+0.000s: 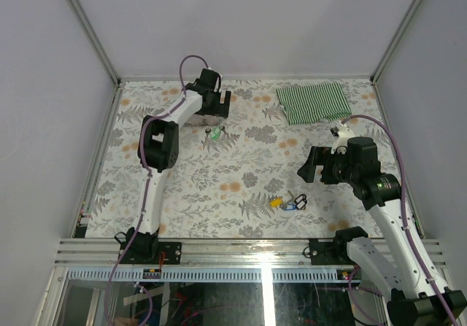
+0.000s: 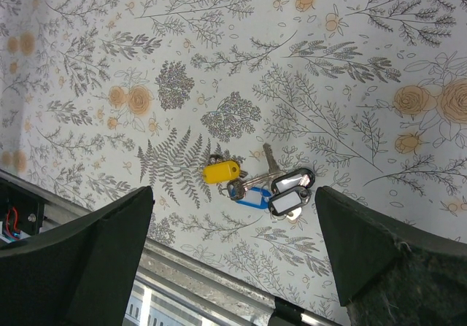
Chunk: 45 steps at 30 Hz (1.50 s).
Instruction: Put the keys on the keyring
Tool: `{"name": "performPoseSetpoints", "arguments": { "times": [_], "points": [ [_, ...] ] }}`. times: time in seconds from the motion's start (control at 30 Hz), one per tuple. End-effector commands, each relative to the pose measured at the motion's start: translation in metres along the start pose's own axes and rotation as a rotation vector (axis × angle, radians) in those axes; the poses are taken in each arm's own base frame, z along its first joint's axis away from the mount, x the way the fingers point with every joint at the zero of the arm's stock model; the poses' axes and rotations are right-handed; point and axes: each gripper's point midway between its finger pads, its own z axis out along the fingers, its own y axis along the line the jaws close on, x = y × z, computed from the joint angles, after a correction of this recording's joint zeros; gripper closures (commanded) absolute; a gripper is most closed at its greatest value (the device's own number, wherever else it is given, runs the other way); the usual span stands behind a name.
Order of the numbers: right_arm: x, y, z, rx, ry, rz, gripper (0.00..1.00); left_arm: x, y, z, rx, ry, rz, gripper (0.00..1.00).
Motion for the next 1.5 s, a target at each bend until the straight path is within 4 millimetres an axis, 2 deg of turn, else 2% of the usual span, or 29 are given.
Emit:
{"name": "performPoseSetpoints", "arguments": {
  "times": [0.0,0.2,0.5,0.77,0.93,1.07,1.17,1.27,1.47],
  "points": [
    [-0.007,0.005,0.002,-0.032,-0.02,-0.019,0.01,-0.012,0.006,0.002,0.016,-0.028,-0.012,0.0],
    [-0.005,0.005,0.004,-0.039,-0.007,-0.016,0.01,-0.004,0.018,0.009,0.006,-0.004,-0.029,0.0],
    [-0.005,0.007,0.004,-0.048,-0.004,-0.02,0.0,0.01,0.023,0.012,-0.004,0.038,-0.042,0.0],
    [-0.005,0.008,0.003,-0.055,-0.01,-0.022,0.01,0.033,0.028,0.006,-0.043,0.115,-0.077,0.0],
    [-0.005,0.009,0.002,-0.059,-0.012,-0.023,0.01,0.056,0.03,-0.01,-0.07,0.158,-0.128,0.0],
    [-0.005,0.01,0.002,-0.064,-0.008,-0.025,0.0,0.082,0.026,-0.02,-0.067,0.198,-0.172,0.0],
    [-0.005,0.011,0.002,-0.068,-0.007,-0.025,0.01,0.102,0.019,-0.028,-0.073,0.215,-0.183,0.0],
    [-0.005,0.011,0.002,-0.07,-0.003,-0.025,0.0,0.134,0.012,-0.037,-0.092,0.251,-0.209,0.0],
    [-0.007,0.019,-0.001,-0.104,0.004,-0.019,0.0,0.165,-0.012,-0.069,-0.057,0.232,-0.209,0.0]
  ]
}}
